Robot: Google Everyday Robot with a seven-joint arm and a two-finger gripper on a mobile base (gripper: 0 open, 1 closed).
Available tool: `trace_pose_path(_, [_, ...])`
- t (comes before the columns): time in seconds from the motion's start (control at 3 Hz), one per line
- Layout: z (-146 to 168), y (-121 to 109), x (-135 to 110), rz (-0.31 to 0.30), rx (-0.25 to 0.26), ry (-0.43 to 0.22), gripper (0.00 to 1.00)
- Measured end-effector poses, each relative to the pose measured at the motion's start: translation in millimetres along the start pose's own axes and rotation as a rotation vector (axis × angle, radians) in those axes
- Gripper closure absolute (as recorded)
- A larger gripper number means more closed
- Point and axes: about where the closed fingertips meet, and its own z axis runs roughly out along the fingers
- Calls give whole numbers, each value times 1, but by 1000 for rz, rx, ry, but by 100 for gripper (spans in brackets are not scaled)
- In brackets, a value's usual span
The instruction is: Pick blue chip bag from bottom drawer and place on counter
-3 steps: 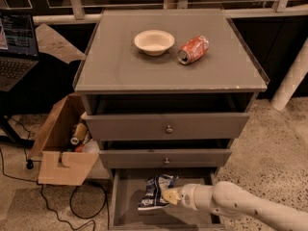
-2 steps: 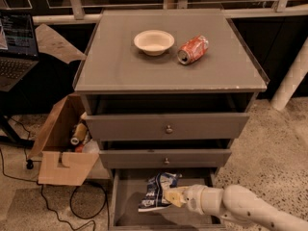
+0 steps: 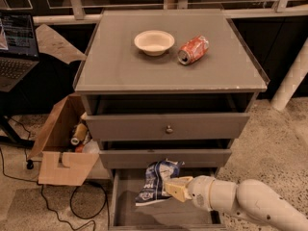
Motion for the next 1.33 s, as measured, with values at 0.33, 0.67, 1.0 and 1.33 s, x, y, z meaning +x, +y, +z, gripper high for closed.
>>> trace_pose_path(0.33, [0, 0, 0, 0, 0, 0, 100])
trace_pose_path(0.67, [-5, 14, -9, -20, -25, -20, 100])
trace_pose_path(1.0, [-20, 39, -39, -84, -59, -59, 100])
trace_pose_path(1.33, [-37, 74, -84, -183, -85, -100, 100])
